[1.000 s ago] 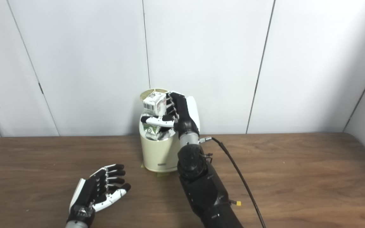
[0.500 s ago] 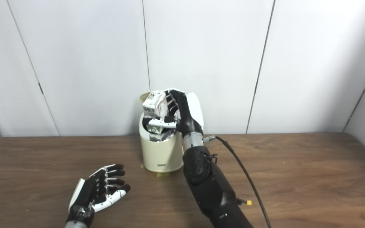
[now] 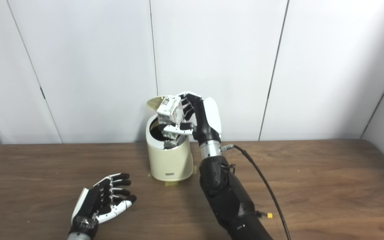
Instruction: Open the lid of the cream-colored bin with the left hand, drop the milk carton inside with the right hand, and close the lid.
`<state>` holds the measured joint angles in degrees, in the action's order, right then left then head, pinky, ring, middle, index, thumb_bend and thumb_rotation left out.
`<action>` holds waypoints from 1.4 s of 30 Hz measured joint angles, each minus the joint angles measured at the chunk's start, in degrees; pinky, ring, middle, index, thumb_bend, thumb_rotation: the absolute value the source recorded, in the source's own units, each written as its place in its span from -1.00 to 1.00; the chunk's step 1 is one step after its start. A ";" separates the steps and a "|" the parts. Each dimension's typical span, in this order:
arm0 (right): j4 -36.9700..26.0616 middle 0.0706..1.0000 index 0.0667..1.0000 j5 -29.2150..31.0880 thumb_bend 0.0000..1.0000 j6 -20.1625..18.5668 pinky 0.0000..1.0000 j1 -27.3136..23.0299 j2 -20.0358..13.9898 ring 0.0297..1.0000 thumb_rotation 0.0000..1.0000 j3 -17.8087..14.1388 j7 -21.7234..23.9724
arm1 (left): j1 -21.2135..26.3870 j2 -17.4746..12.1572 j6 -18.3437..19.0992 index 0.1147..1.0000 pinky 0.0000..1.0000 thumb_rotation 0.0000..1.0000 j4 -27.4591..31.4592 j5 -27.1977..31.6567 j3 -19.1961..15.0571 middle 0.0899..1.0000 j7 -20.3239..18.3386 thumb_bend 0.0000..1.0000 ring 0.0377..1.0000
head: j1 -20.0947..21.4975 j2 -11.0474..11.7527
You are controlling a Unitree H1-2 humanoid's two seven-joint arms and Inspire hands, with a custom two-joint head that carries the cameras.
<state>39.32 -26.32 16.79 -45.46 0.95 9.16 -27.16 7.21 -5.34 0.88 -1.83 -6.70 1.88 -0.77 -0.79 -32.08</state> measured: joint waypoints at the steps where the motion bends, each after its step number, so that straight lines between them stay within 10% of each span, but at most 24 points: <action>1: 0.20 -0.17 -0.06 0.00 0.06 0.21 -0.43 0.00 0.03 -0.35 -1.00 0.00 -0.06 | 0.00 0.00 0.00 0.38 0.02 -0.91 0.00 0.00 0.01 0.36 0.00 0.20 0.21 | -0.09 0.09; 42: 12.19 -0.12 -0.04 0.29 0.04 7.70 -0.38 -3.44 1.70 -0.21 -1.00 6.11 -14.16 | -1.09 0.44 0.31 0.36 0.02 -1.00 1.44 -0.17 0.43 0.34 0.14 0.17 0.16 | -1.32 -0.70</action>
<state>51.51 -26.04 24.49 -48.90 2.65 15.26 -41.32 6.12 -4.91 1.19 -0.39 -6.87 2.30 -0.63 -2.11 -32.78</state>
